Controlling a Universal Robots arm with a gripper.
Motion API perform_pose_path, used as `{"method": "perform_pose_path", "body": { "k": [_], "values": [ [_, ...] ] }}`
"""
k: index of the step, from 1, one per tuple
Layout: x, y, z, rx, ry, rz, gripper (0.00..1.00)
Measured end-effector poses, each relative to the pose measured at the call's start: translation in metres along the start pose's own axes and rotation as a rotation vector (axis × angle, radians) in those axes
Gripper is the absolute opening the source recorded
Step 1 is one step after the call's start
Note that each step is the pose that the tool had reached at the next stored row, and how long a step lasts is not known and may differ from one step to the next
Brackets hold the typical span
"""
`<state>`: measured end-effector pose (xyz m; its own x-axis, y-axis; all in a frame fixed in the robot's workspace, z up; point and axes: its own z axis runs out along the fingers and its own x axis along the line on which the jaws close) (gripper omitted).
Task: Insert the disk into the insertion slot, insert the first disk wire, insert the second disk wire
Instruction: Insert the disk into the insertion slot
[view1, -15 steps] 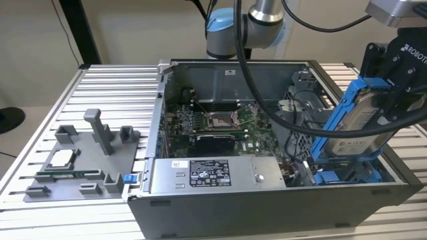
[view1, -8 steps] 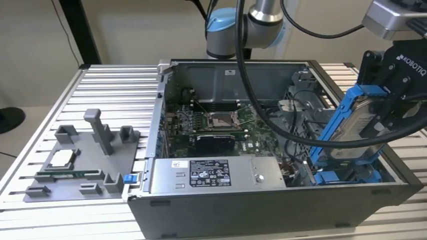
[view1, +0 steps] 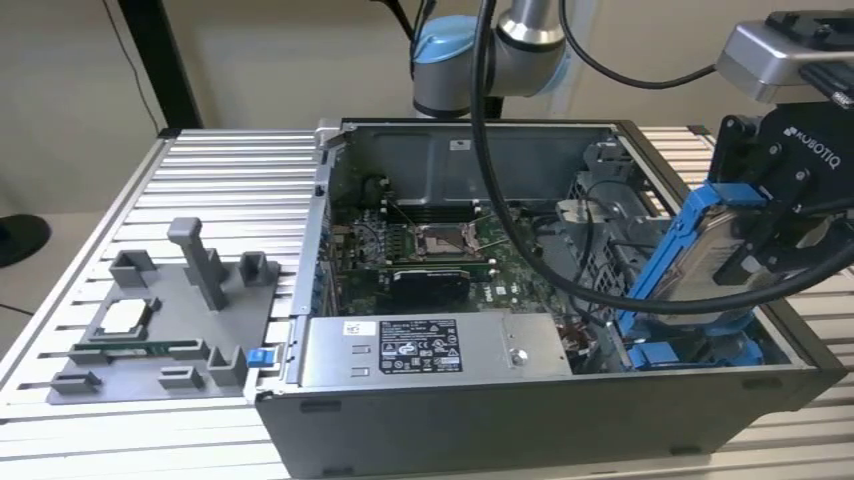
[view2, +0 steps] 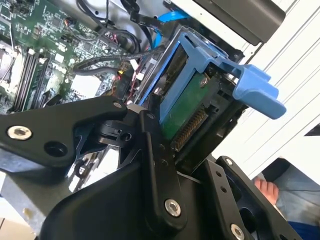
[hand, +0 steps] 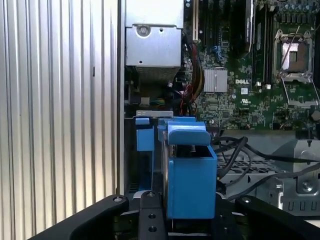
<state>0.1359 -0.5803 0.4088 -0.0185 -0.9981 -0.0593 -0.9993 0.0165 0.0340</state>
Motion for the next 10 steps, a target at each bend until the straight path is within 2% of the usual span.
{"method": "perform_pose_path", "body": {
  "k": [10],
  "values": [
    [0.0008, -0.0020, 0.0139, -0.0001, -0.0020, 0.000, 0.00]
  ]
}}
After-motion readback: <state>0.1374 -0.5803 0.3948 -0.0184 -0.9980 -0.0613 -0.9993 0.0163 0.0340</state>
